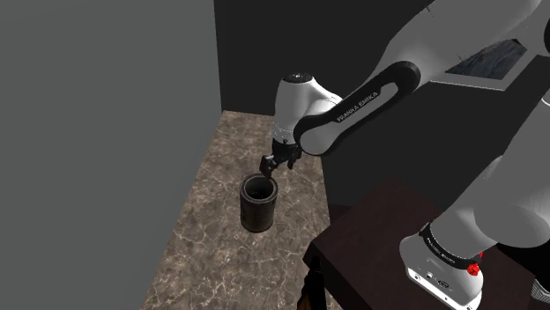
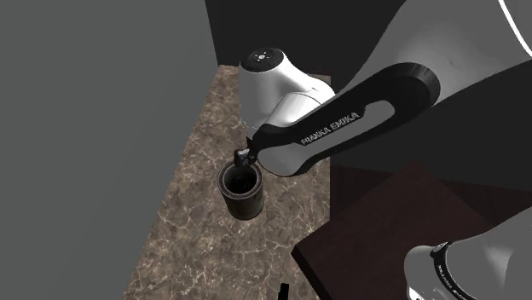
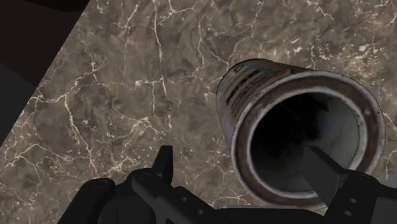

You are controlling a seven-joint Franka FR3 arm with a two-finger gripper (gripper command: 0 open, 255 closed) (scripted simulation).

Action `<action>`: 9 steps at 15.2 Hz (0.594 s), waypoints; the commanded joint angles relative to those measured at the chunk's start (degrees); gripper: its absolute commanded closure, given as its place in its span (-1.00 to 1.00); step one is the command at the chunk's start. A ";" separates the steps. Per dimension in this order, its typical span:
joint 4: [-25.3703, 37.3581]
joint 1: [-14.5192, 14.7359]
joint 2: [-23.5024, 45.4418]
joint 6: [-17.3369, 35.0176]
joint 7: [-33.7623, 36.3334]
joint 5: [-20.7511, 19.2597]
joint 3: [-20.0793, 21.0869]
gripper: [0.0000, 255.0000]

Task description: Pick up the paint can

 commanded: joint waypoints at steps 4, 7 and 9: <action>4.18 2.72 8.36 3.16 5.30 -5.76 -1.99 -1.00; 4.37 3.32 10.52 5.04 6.25 -7.07 -2.82 -1.00; 4.57 3.75 11.98 6.25 6.88 -7.93 -3.42 -1.00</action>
